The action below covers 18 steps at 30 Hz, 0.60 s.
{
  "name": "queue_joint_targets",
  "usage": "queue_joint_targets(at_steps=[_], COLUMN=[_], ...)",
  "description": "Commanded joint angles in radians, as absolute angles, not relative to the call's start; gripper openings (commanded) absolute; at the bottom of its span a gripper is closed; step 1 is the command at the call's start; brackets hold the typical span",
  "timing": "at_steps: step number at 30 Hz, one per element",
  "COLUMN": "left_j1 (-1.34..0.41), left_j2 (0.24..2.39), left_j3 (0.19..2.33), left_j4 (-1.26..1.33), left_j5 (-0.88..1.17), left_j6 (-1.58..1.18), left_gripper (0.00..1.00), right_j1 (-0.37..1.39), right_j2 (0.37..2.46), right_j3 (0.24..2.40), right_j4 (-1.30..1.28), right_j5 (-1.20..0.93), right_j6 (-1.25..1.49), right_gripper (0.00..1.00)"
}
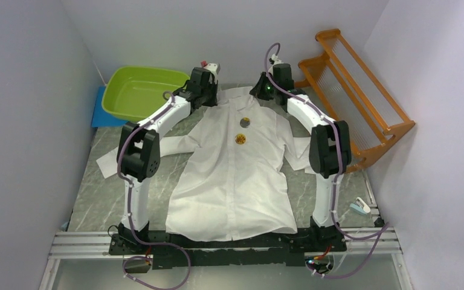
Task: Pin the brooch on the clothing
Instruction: Flatten out the clothes at the center of the board.
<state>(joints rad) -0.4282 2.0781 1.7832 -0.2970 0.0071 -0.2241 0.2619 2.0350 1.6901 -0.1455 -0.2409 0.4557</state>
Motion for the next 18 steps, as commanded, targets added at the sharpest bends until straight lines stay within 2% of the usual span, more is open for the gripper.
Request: queue_joint_targets(at_steps=[1, 2, 3, 4, 5, 6, 8, 10, 13, 18], left_j1=[-0.403, -0.403, -0.402, -0.402, -0.401, -0.400, -0.399, -0.394, -0.375, -0.354], left_j2=[2.150, 2.160, 2.162, 2.153, 2.135, 2.095, 2.010, 1.918, 1.770, 1.538], left_j3=[1.926, 1.968, 1.991, 2.005, 2.005, 1.987, 1.913, 1.816, 1.653, 1.348], left_j4=[-0.310, -0.322, -0.333, -0.343, -0.350, -0.350, -0.341, -0.349, -0.400, -0.501], left_j5=[-0.127, -0.131, -0.131, -0.123, -0.109, -0.088, -0.051, -0.013, 0.039, 0.131], left_j6=[-0.140, -0.132, -0.128, -0.124, -0.120, -0.117, -0.127, -0.162, -0.243, -0.386], left_gripper=[0.18, 0.37, 0.61, 0.79, 0.88, 0.93, 0.94, 0.94, 0.94, 0.94], right_j1=[0.213, 0.210, 0.206, 0.202, 0.201, 0.200, 0.199, 0.200, 0.198, 0.196], right_j2=[2.111, 2.117, 2.121, 2.121, 2.116, 2.105, 2.055, 1.970, 1.805, 1.521], right_j3=[1.799, 1.803, 1.809, 1.822, 1.838, 1.847, 1.820, 1.722, 1.517, 1.163], right_j4=[-0.021, 0.008, 0.031, 0.042, 0.040, 0.033, 0.027, 0.046, 0.083, 0.050], right_j5=[-0.200, -0.189, -0.182, -0.183, -0.182, -0.180, -0.182, -0.177, -0.174, -0.195], right_j6=[0.487, 0.498, 0.498, 0.491, 0.479, 0.465, 0.434, 0.432, 0.457, 0.515], right_gripper=[0.00, 0.01, 0.08, 0.25, 0.40, 0.50, 0.61, 0.66, 0.71, 0.72])
